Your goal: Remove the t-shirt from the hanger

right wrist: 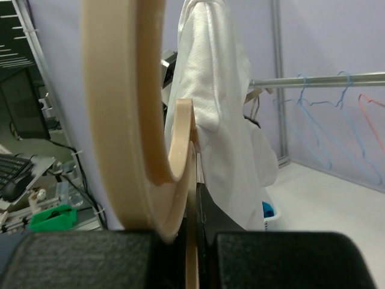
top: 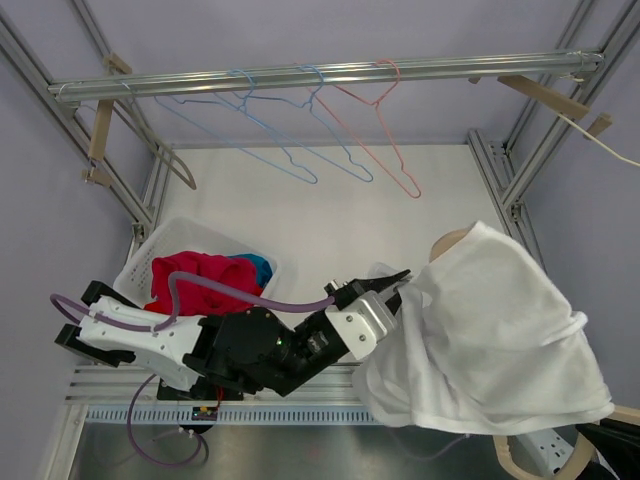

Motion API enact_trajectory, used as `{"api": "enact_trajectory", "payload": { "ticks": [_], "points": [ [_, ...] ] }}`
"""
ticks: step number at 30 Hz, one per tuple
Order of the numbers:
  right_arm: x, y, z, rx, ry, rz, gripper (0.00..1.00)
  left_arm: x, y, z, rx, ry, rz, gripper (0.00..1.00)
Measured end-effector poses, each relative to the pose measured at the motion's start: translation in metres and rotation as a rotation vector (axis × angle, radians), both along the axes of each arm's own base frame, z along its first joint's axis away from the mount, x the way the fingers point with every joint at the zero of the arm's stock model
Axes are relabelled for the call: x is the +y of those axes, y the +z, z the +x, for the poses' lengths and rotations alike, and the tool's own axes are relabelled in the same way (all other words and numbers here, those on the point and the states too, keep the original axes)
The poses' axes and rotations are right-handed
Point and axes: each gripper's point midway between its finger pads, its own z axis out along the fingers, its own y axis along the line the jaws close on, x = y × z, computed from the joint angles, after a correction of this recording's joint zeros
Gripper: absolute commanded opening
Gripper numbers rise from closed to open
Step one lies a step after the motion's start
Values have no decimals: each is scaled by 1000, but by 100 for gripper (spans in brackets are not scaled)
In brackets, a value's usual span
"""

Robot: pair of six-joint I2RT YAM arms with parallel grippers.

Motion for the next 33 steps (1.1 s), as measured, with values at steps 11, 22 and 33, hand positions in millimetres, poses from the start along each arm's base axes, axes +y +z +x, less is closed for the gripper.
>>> {"api": "enact_trajectory", "payload": {
  "ticks": [11, 22, 33],
  "points": [
    [14, -15, 18, 85, 91, -53, 0, -35, -44, -46, 1, -314, 18, 62],
    [28, -26, 52, 170, 178, -72, 0, -39, -66, -90, 71, -560, 36, 59],
    [21, -20, 54, 150, 185, -55, 0, -27, -63, -119, 129, -733, 14, 57]
  ]
}}
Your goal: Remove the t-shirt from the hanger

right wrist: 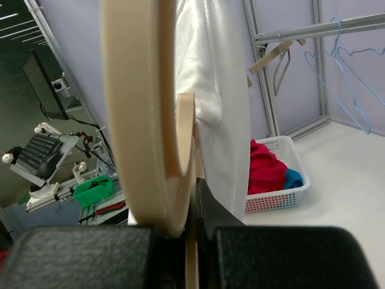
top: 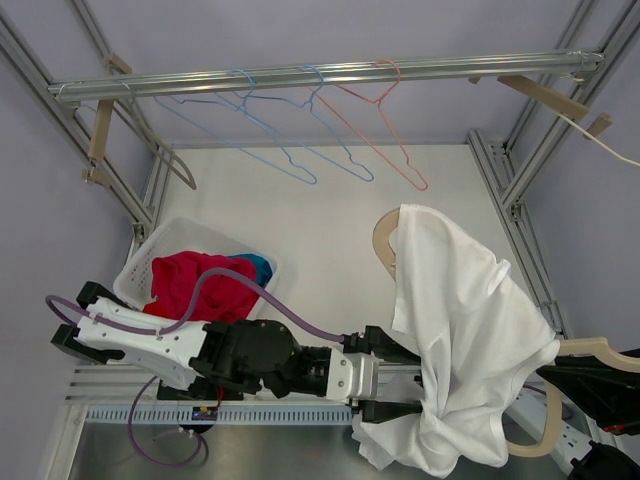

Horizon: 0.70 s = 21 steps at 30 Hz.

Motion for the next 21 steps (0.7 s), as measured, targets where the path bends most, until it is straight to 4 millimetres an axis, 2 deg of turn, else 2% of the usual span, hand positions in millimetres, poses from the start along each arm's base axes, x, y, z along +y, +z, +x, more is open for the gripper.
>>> {"api": "enact_trajectory", "payload": {
  "ticks": [4, 10, 15, 16, 17, 21],
  "points": [
    [1, -2, 7, 17, -12, -1, 0, 5, 3, -5, 10, -33, -1, 57],
    [1, -2, 10, 19, -16, 2, 0, 6, -7, -11, 18, -67, 25, 53],
    [10, -6, 20, 37, -6, -7, 0, 3, -7, -5, 21, -47, 24, 43],
    [13, -8, 22, 42, 1, -11, 0, 2, -6, -2, 23, -37, 20, 40],
    [16, -9, 25, 49, 5, -14, 0, 0, -6, 1, 25, -27, 17, 28],
    [26, -16, 33, 79, 29, -32, 0, -10, -8, 14, 33, 38, 11, 0]
  ]
}}
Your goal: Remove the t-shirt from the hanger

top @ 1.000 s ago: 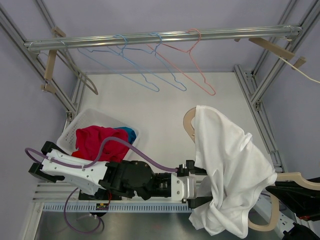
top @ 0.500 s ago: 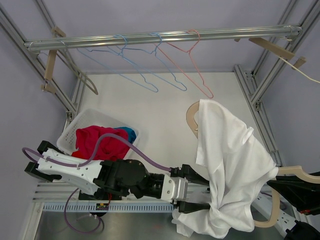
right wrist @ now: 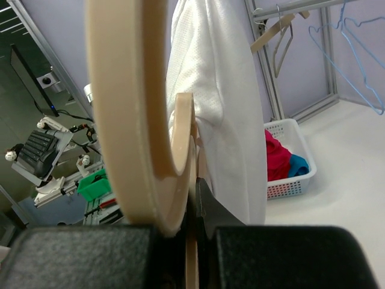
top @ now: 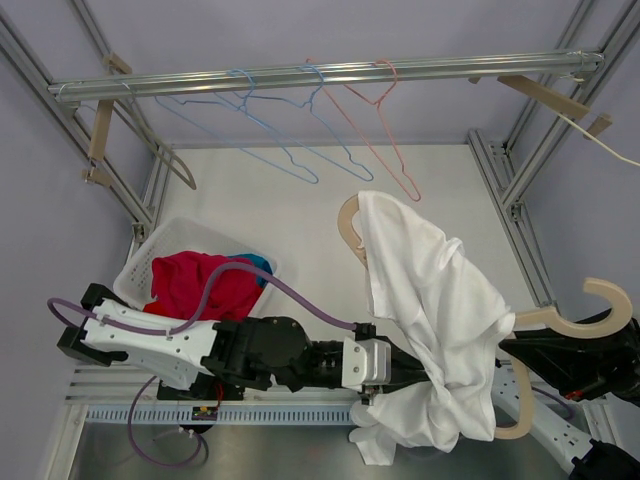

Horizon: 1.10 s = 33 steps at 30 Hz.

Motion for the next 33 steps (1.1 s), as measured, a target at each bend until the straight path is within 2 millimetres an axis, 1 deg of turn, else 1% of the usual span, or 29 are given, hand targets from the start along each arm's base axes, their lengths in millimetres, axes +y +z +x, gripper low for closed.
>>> {"api": "enact_trajectory", "payload": {
  "ticks": [3, 7, 9, 10, 12, 14, 16, 18, 21, 23, 27, 30, 33],
  "points": [
    [4, -4, 4, 16, 4, -10, 0, -3, 0, 10, 6, 53, -3, 0],
    [5, -5, 7, 20, 0, -11, 0, -1, 1, 23, 20, 127, -9, 0],
    [6, -10, 11, 31, -9, -16, 0, 7, -3, 34, 30, 181, -9, 0],
    [7, -13, 13, 40, -13, -20, 0, 14, -5, 41, 36, 216, -9, 0],
    [9, -24, 18, 62, -18, -34, 0, 32, -6, 58, 50, 295, -13, 0],
    [12, -39, 21, 92, -19, -56, 0, 54, -2, 76, 68, 372, -27, 0],
    [13, -55, 22, 121, -18, -77, 0, 79, 8, 92, 93, 439, -55, 0],
    [14, -69, 22, 144, -13, -96, 0, 107, 24, 106, 128, 491, -100, 0],
    [14, -84, 17, 158, 6, -110, 0, 146, 45, 122, 181, 537, -170, 0],
    [11, -93, 11, 164, 13, -115, 0, 166, 53, 130, 205, 561, -199, 0],
    [1, -107, 2, 177, -1, -119, 0, 198, 69, 144, 220, 618, -201, 0],
    [-5, -116, 1, 197, -32, -126, 0, 224, 94, 155, 221, 661, -212, 0],
    [-8, -122, 4, 216, -60, -134, 0, 261, 125, 173, 229, 736, -257, 0]
  ]
}}
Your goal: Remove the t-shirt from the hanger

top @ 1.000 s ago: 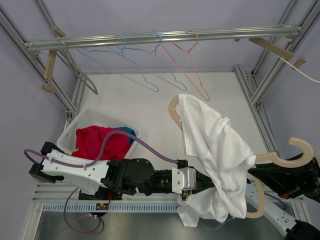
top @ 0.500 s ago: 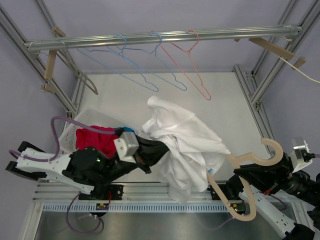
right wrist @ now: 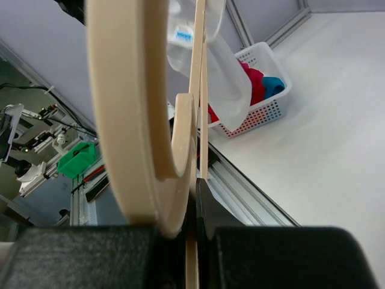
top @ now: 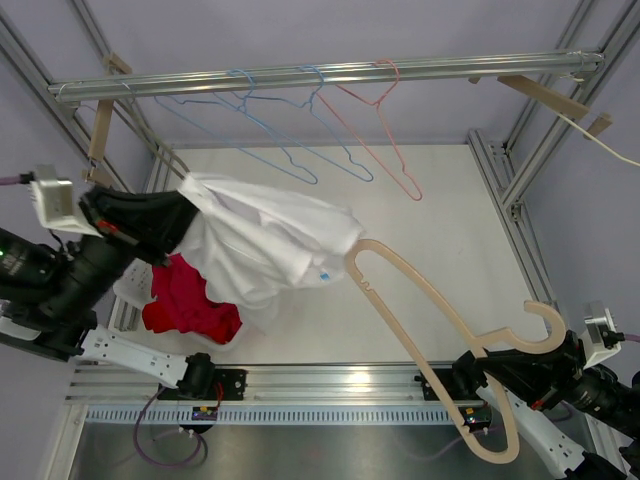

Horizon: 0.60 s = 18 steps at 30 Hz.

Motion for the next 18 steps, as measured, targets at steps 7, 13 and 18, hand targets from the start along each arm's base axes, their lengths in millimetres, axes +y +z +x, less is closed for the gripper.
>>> {"api": "enact_trajectory", "payload": {
  "ticks": [7, 13, 18],
  "points": [
    [-1, -1, 4, 2, -19, -6, 0, 88, 21, 49, 11, 317, -12, 0],
    [4, -1, 11, 15, -20, -24, 0, 105, -29, 62, 2, 486, 164, 0],
    [11, -4, 20, 29, -19, -38, 0, 123, -83, 69, 65, 570, 254, 0]
  ]
}}
